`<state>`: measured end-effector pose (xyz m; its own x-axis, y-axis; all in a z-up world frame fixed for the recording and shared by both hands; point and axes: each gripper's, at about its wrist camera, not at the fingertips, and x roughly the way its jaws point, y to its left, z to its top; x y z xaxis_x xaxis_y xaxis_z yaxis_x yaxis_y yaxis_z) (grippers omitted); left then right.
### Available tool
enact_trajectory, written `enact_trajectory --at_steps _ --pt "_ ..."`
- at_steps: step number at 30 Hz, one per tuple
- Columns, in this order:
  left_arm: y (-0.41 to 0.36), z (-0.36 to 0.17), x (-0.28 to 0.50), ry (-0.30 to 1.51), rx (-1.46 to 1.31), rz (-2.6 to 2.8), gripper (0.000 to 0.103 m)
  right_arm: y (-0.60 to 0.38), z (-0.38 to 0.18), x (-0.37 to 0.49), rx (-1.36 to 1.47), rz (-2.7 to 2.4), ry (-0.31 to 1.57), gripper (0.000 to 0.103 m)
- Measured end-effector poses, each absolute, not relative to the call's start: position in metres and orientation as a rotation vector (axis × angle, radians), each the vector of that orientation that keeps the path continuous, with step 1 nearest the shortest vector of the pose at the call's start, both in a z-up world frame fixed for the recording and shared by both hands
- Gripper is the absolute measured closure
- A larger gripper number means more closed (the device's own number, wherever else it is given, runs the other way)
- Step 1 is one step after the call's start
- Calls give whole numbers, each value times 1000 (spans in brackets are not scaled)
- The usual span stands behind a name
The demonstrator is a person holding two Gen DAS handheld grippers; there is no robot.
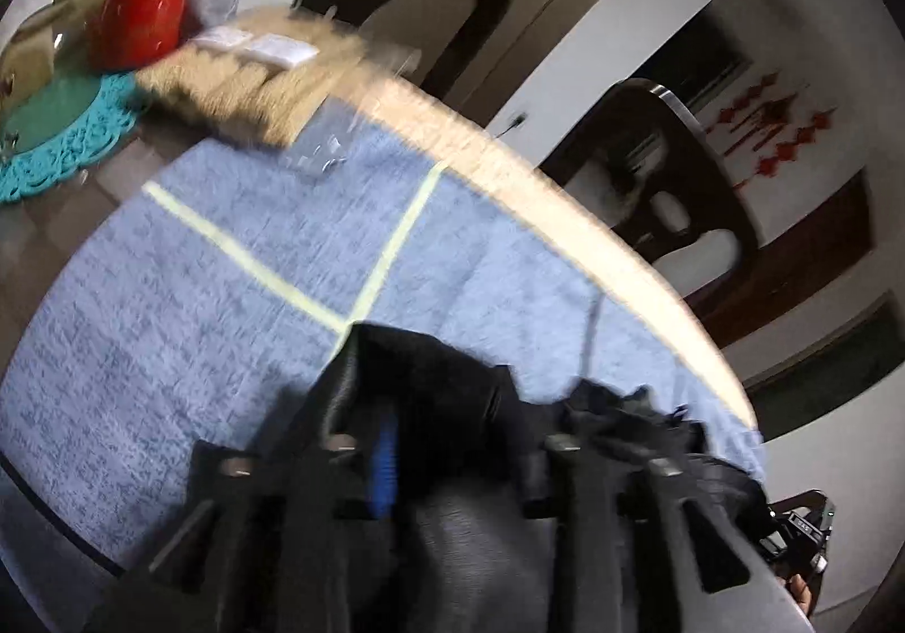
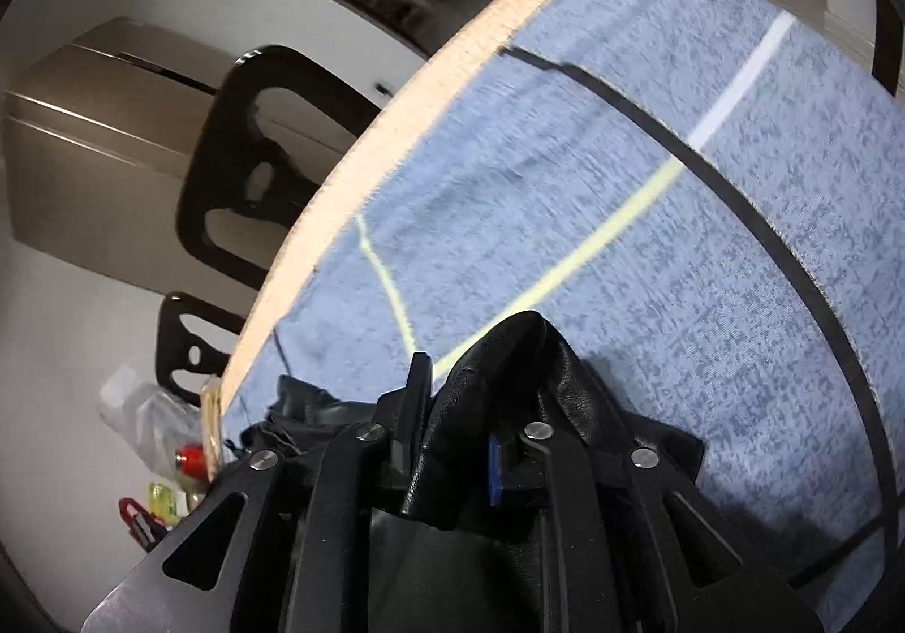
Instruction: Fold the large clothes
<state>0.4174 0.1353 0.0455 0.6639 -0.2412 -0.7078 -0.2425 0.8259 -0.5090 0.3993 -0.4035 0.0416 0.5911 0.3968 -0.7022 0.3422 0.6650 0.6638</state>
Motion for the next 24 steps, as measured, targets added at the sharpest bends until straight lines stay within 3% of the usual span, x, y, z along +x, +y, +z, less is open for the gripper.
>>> enact_trajectory --at_steps 1,2,3,9,14,15,17,19,24 --pt "137 54 411 817 -606 4 42 -403 49 397 876 62 947 55" --pt "141 64 402 776 -592 29 33 -403 58 392 878 103 911 46" --pt "144 71 395 752 -583 50 32 -406 68 386 880 139 868 38" --pt "117 101 349 682 -436 -4 31 -401 121 345 684 106 705 38" --pt "61 72 329 726 -179 -82 30 -338 101 319 312 111 814 38" --pt "57 60 331 758 -145 -65 31 -327 88 316 245 99 849 39" --pt "63 34 339 832 -144 -26 33 -324 65 314 179 55 906 49" --pt "72 23 338 821 -134 -4 39 -333 51 314 122 -6 916 75" --pt "79 21 337 813 -121 17 42 -348 43 318 103 -34 907 79"
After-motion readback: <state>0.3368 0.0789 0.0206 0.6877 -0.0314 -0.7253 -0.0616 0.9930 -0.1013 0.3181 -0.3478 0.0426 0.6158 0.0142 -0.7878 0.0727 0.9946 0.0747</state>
